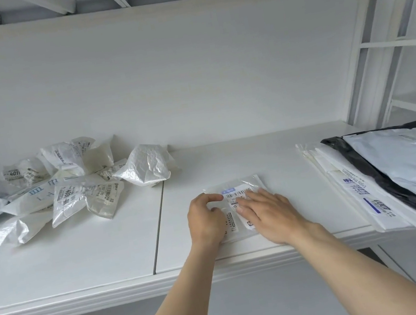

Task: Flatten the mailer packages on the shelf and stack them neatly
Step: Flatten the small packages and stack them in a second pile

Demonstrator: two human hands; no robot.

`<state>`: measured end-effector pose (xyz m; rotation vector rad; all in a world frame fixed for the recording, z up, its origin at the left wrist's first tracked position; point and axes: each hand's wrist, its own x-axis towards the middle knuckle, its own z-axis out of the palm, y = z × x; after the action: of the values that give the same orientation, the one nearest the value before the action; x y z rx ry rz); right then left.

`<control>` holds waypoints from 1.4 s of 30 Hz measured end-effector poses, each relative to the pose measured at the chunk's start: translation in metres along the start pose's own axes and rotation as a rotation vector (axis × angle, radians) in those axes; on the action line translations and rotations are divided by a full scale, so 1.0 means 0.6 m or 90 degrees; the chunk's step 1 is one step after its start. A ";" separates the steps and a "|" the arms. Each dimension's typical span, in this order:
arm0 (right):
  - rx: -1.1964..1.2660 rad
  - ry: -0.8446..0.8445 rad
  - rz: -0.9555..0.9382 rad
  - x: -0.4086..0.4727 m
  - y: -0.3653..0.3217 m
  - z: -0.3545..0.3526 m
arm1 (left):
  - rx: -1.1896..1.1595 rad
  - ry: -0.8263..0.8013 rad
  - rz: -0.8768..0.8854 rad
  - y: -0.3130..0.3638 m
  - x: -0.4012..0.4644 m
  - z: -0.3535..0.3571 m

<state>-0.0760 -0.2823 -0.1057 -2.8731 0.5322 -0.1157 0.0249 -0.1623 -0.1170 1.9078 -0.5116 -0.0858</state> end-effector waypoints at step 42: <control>0.114 0.076 0.090 0.056 -0.067 0.020 | -0.209 0.022 -0.147 0.005 0.079 -0.147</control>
<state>-0.0297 -0.2555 -0.1070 -2.6566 0.7076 -0.2965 0.0928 -0.1049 -0.0709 1.6354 -0.2350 -0.2701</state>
